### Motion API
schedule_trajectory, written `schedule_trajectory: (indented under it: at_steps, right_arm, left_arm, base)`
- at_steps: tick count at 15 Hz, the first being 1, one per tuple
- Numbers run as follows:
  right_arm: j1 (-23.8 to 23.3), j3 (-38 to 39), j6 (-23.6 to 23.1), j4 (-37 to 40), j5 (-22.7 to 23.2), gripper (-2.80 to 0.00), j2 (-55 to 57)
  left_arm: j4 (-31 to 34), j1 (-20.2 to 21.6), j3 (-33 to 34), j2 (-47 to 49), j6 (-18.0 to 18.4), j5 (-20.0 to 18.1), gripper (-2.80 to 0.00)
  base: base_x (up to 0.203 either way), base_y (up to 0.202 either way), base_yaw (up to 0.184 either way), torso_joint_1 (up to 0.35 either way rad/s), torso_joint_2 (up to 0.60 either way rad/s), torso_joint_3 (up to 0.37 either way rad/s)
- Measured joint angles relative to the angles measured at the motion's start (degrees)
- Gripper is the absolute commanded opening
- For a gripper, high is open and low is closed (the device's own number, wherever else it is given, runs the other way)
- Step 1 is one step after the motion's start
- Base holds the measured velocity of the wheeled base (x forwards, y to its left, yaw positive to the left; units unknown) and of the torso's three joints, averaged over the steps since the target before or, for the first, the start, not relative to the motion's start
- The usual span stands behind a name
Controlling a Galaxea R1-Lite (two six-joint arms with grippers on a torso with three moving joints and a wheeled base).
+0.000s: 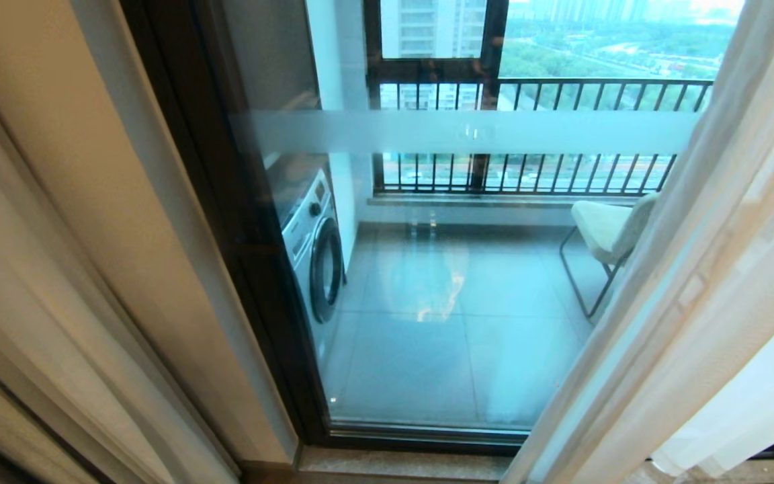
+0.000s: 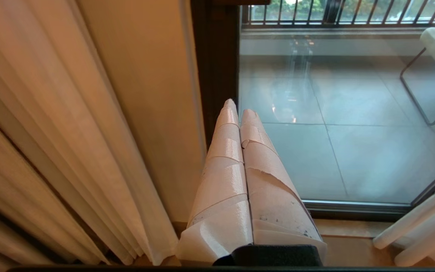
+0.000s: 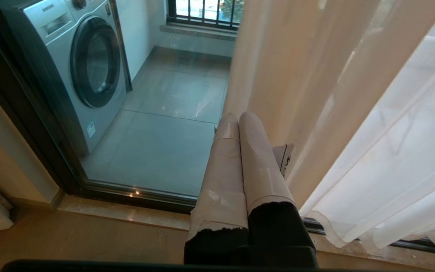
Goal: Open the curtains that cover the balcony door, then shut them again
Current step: Close the inner curtains on both sides
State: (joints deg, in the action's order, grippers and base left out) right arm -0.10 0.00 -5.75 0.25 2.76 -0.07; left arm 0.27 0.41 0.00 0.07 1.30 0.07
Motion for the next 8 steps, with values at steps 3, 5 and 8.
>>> schedule_trajectory:
  at_steps: [3,5,8]
  right_arm:
    - [0.00,0.00,0.08,0.00,0.02,-2.80,0.00]
    - [0.00,0.00,0.16,0.02,0.02,-2.80,0.00]
    - [0.05,0.00,0.17,0.00,0.00,-2.80,0.00]
  left_arm:
    - [-0.02,0.00,0.00,0.00,0.02,0.00,-2.80]
    - [-0.02,-0.01,0.00,0.00,0.08,0.00,-2.80]
    - [-0.02,0.07,0.00,0.00,0.09,-0.02,-2.80]
  base:
    - [0.000,0.179,0.000,0.003,0.00,0.002]
    - [0.000,0.102,-0.002,0.002,0.00,0.003]
    - [0.000,0.000,0.000,0.000,0.00,0.000]
